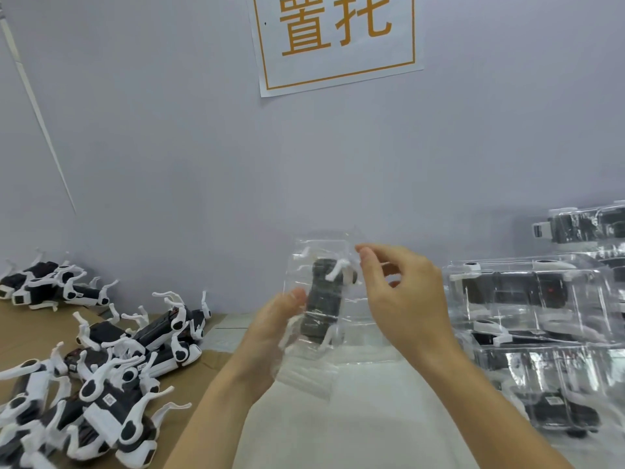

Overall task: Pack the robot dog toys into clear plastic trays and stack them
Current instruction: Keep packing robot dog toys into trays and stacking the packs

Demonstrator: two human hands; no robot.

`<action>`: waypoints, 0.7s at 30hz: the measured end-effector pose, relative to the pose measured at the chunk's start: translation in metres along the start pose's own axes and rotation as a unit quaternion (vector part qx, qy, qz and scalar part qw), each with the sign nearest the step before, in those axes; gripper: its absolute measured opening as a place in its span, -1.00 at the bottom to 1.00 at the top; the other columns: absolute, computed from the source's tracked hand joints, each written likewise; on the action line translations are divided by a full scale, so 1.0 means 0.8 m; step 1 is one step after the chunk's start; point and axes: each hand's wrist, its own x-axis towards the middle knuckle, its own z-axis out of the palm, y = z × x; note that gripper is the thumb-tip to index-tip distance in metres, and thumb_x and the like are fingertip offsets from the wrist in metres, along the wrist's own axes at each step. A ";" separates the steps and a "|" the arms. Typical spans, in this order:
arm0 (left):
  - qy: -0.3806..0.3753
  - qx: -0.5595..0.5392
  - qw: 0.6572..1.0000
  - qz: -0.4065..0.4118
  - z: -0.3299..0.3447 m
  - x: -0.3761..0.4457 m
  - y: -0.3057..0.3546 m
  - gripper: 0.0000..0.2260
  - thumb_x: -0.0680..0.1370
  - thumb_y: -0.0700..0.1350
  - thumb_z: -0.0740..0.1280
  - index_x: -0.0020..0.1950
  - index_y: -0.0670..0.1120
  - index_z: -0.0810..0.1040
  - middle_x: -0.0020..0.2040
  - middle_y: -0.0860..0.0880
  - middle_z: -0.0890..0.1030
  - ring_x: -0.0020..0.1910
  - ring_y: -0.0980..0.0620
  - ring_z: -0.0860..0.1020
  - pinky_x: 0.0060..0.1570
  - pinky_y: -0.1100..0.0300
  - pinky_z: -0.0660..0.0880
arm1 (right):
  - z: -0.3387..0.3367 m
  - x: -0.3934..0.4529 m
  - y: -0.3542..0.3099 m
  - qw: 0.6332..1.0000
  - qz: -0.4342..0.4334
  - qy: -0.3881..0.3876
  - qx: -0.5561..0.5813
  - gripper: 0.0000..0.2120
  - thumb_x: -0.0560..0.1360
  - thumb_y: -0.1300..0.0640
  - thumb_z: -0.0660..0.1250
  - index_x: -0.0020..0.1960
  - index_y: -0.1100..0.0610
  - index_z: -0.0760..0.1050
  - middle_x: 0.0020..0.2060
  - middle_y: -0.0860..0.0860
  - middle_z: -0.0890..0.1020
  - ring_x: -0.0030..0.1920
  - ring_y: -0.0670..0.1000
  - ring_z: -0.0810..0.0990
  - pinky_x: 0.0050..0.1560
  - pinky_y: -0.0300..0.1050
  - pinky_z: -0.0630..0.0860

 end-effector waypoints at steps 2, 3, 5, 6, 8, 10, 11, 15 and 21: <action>0.020 0.088 0.995 0.030 0.001 0.001 0.002 -0.29 0.24 0.39 0.46 0.11 -0.15 0.61 0.07 -0.05 0.70 0.19 -0.09 0.61 0.21 0.04 0.44 | -0.004 0.006 -0.007 0.994 0.091 -0.002 0.054 -0.52 0.54 -0.18 0.21 -0.20 0.25 0.55 -0.29 0.12 0.61 -0.29 0.02 0.58 -0.09 0.11 0.57; 0.033 0.120 0.991 0.046 0.000 0.002 0.001 -0.31 0.20 0.40 0.46 0.07 -0.11 0.60 0.04 -0.01 0.70 0.17 -0.09 0.61 0.16 0.09 0.45 | -0.008 0.009 -0.009 0.986 0.144 -0.012 0.080 -0.37 0.47 -0.29 0.17 -0.13 0.33 0.54 -0.25 0.18 0.62 -0.27 0.06 0.59 -0.03 0.21 0.57; 0.071 0.207 0.974 0.059 0.000 0.003 0.003 -0.37 0.14 0.43 0.43 0.01 0.04 0.58 0.03 0.09 0.67 0.17 0.07 0.57 0.04 0.25 0.41 | -0.018 0.017 -0.009 0.964 0.238 -0.051 0.107 -0.15 0.32 -0.46 0.16 0.02 0.36 0.53 -0.21 0.16 0.68 -0.14 0.10 0.68 0.06 0.28 0.57; 0.087 0.266 0.958 0.065 0.000 0.003 0.005 -0.39 0.11 0.46 0.41 0.00 0.10 0.55 0.04 0.13 0.63 0.18 0.17 0.51 0.00 0.30 0.37 | -0.022 0.020 -0.009 0.953 0.275 -0.073 0.103 -0.05 0.24 -0.53 0.18 0.13 0.33 0.51 -0.12 0.15 0.70 -0.06 0.16 0.68 0.11 0.27 0.57; 0.111 0.379 0.913 0.108 0.002 0.003 0.010 -0.39 0.11 0.50 0.35 -0.02 0.14 0.49 0.05 0.21 0.53 0.14 0.16 0.44 0.04 0.23 0.35 | -0.025 0.020 -0.014 0.941 0.308 -0.113 0.081 0.14 0.10 -0.62 0.22 0.45 0.11 0.35 0.19 0.10 0.62 0.14 0.16 0.62 0.23 0.21 0.53; 0.119 0.435 0.876 0.169 0.007 0.001 0.018 -0.36 0.12 0.50 0.32 0.00 0.10 0.48 0.05 0.26 0.44 0.13 0.09 0.40 0.16 0.08 0.35 | -0.022 0.015 -0.016 0.945 0.290 -0.133 0.075 0.10 0.08 -0.59 0.28 0.53 -0.16 0.17 0.38 -0.05 0.46 0.31 0.08 0.52 0.32 0.14 0.47; 0.117 0.447 0.866 0.190 0.010 -0.001 0.023 -0.34 0.13 0.51 0.32 0.04 0.09 0.48 0.09 0.27 0.41 0.17 0.08 0.37 0.21 0.07 0.31 | -0.020 0.012 -0.016 0.950 0.275 -0.127 0.076 0.00 0.14 -0.53 0.30 0.50 -0.19 0.22 0.38 -0.11 0.45 0.33 0.04 0.50 0.32 0.12 0.47; 0.119 0.485 0.841 0.207 0.022 -0.012 0.046 -0.22 0.09 0.56 0.26 0.16 0.12 0.47 0.31 0.17 0.32 0.41 0.05 0.25 0.31 0.13 0.10 | -0.015 0.012 -0.009 0.960 0.250 -0.062 0.108 -0.43 0.34 -0.32 0.32 0.27 -0.10 0.55 0.21 -0.16 0.60 0.25 0.00 0.57 0.23 0.10 0.55; 0.088 0.467 0.851 0.225 0.026 -0.026 0.074 -0.23 0.07 0.54 0.36 0.25 0.36 0.50 0.56 0.25 0.19 0.54 0.20 0.10 0.47 0.00 0.06 | -0.034 0.025 -0.012 0.952 0.270 0.022 0.141 -0.76 0.34 -0.28 0.31 -0.17 -0.18 0.63 -0.16 -0.28 0.65 0.01 0.12 0.67 0.13 0.10 0.59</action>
